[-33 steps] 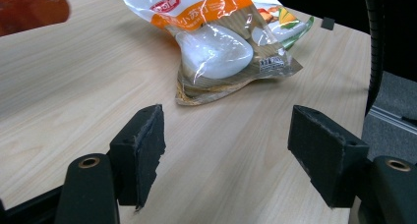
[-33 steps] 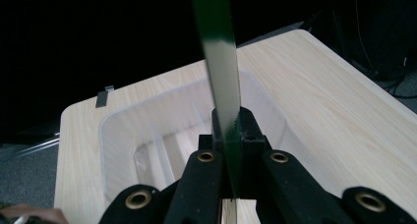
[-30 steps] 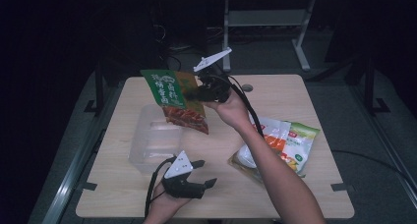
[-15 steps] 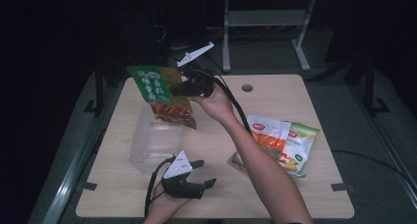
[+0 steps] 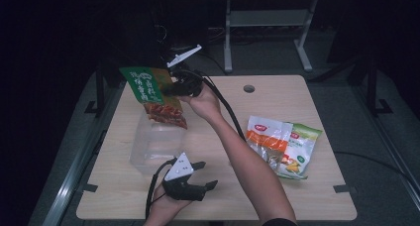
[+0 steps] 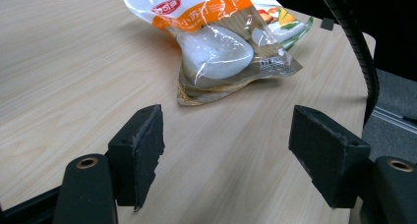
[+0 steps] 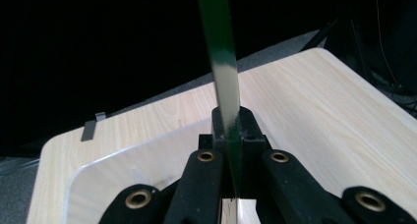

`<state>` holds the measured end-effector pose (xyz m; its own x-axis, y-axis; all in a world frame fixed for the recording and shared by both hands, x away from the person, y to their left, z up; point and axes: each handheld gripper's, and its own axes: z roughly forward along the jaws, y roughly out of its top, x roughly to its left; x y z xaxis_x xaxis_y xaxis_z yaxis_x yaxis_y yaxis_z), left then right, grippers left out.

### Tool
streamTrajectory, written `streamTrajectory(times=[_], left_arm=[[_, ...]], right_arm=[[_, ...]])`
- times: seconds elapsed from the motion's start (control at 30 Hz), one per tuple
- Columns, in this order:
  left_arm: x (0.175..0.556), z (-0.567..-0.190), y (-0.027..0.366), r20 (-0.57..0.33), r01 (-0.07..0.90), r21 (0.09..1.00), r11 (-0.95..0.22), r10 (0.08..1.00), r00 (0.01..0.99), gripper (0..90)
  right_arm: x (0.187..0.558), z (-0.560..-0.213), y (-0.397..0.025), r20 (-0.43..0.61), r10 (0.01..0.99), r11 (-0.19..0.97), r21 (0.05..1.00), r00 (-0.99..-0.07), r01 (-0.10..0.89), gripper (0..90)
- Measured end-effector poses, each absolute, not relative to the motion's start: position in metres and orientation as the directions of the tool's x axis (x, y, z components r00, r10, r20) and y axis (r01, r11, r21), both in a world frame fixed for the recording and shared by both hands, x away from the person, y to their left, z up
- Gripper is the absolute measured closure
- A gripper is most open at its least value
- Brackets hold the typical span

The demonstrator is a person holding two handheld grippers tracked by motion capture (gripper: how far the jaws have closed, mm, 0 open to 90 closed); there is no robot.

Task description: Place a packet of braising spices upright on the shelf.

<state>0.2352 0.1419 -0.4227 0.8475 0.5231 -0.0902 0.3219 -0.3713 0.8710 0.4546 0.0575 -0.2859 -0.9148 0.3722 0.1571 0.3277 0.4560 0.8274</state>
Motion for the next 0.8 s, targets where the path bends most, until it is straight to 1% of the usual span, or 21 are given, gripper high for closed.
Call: streamTrajectory(times=[0.13,0.2,0.37,0.53,0.63,0.7,0.8], left_arm=[[0.234,-0.423,0.141,-0.095,0.322,0.874,-0.364,0.522,0.848,28.5],[0.235,-0.422,0.142,-0.081,0.311,0.873,-0.375,0.519,0.851,28.5],[0.235,-0.423,0.142,-0.089,0.320,0.872,-0.371,0.523,0.848,28.5],[0.234,-0.423,0.141,-0.075,0.307,0.873,-0.378,0.518,0.852,28.6],[0.234,-0.423,0.141,-0.072,0.305,0.872,-0.383,0.517,0.853,28.7],[0.234,-0.423,0.141,-0.076,0.309,0.872,-0.380,0.519,0.851,28.7],[0.235,-0.423,0.141,-0.077,0.310,0.872,-0.379,0.519,0.852,28.7]], right_arm=[[0.460,-0.297,0.061,0.167,0.380,0.452,0.825,-0.910,0.340,89.5],[0.462,-0.305,0.063,0.182,0.386,0.439,0.826,-0.904,0.354,89.5],[0.466,-0.319,0.064,0.215,0.390,0.405,0.833,-0.895,0.377,89.5],[0.468,-0.322,0.063,0.226,0.415,0.367,0.845,-0.881,0.389,89.6],[0.470,-0.324,0.061,0.259,0.426,0.338,0.843,-0.867,0.418,89.5],[0.470,-0.324,0.061,0.258,0.422,0.326,0.851,-0.869,0.411,89.6],[0.470,-0.326,0.064,0.259,0.421,0.337,0.845,-0.869,0.415,89.6]])
